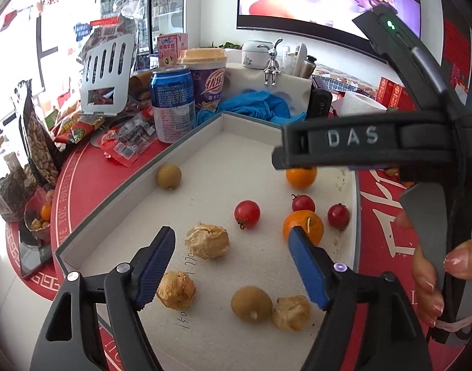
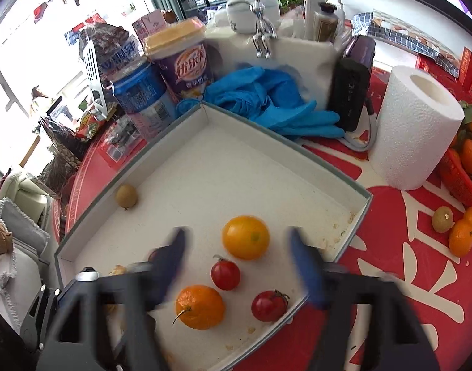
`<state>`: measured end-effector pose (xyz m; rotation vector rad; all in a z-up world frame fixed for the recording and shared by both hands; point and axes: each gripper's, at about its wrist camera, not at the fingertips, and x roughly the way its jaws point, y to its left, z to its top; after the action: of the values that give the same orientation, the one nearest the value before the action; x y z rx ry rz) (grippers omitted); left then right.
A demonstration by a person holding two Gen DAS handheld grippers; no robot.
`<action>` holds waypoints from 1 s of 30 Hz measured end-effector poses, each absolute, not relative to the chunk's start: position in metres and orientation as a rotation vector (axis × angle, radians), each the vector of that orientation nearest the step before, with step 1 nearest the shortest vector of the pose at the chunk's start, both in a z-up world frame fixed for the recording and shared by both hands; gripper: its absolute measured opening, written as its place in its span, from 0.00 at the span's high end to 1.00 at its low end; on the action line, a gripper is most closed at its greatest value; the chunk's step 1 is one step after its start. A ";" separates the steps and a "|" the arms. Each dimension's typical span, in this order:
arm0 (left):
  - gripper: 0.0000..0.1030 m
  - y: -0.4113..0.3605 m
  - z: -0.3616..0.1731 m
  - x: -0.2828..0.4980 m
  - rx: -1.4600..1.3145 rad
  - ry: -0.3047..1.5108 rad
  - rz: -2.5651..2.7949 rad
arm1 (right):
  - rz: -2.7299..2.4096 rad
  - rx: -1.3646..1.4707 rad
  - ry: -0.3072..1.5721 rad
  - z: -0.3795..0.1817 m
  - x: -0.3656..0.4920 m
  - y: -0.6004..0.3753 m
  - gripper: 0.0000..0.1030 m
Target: Organize fruits
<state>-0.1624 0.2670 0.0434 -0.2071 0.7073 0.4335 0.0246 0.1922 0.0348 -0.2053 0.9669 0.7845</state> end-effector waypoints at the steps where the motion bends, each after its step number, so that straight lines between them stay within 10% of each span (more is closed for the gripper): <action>1: 0.22 0.265 0.046 -0.163 -0.191 0.705 0.437 | 0.780 -0.211 0.942 0.039 0.023 0.192 0.01; 30: 0.19 0.112 0.098 -0.044 -0.021 0.840 0.062 | 0.340 -0.205 1.033 0.001 0.074 -0.075 0.01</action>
<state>-0.0444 0.1121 0.0978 -0.0215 0.8398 0.0616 0.0739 -0.0746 0.0009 -0.2047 1.0326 0.3399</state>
